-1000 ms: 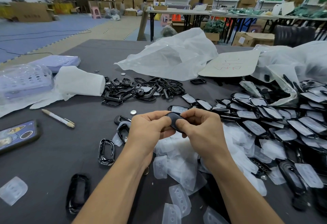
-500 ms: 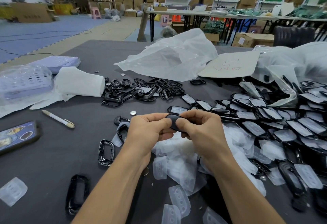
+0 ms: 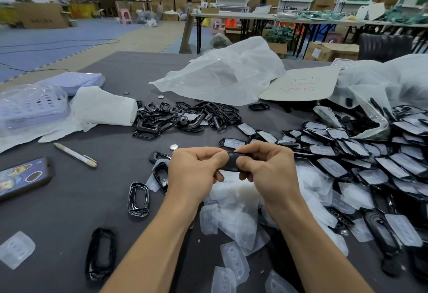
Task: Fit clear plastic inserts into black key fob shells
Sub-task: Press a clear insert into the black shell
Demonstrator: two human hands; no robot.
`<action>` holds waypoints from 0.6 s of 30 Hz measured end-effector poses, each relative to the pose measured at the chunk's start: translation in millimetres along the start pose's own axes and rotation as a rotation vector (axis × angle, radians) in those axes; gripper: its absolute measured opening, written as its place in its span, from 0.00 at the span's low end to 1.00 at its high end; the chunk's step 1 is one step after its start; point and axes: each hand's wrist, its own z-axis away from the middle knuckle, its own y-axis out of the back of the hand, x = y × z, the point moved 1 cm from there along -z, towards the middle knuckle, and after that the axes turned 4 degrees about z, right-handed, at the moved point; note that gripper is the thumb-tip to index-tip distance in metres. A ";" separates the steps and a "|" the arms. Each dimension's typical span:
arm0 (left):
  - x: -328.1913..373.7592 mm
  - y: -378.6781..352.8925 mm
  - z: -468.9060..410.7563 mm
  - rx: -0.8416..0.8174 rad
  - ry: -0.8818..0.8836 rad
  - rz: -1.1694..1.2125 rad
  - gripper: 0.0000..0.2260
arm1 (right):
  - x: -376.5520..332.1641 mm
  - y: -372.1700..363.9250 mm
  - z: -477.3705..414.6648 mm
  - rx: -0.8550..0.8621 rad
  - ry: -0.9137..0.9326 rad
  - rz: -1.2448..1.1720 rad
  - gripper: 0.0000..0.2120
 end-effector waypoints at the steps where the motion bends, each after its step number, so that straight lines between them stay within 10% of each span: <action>1: -0.3 -0.5 0.3 0.008 0.006 -0.003 0.15 | 0.0 -0.1 0.4 -0.001 -0.002 0.001 0.15; 18: -0.3 -1.7 4.1 0.117 -0.047 -0.056 0.11 | 2.1 -9.2 5.9 -0.014 0.060 -0.079 0.13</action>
